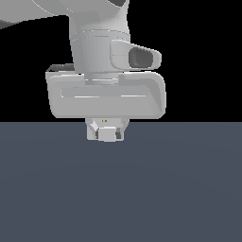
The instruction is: Plug the charger into the wall socket.
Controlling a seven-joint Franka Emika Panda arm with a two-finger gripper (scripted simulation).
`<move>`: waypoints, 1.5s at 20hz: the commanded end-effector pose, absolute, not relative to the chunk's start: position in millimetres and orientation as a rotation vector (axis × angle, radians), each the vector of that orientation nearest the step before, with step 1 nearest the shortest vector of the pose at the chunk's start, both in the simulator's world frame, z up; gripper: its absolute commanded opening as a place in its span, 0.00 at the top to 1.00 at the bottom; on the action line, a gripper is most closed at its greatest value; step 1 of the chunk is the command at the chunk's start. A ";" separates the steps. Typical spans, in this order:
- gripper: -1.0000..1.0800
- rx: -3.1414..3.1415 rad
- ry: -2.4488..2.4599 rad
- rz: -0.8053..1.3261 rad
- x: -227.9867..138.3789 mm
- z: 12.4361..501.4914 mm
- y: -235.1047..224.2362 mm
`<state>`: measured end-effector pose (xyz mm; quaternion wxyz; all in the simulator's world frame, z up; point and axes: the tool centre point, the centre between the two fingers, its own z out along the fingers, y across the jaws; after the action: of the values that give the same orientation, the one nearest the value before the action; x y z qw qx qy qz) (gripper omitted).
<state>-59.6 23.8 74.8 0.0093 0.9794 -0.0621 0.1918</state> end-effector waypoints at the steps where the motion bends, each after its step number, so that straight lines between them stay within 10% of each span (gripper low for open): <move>1: 1.00 3.054 -0.219 0.598 -58.2 79.7 30.3; 30: 1.00 3.028 -0.324 0.586 -48.3 100.1 59.4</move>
<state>-49.4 59.8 100.0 0.0202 0.9763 -0.1044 0.1887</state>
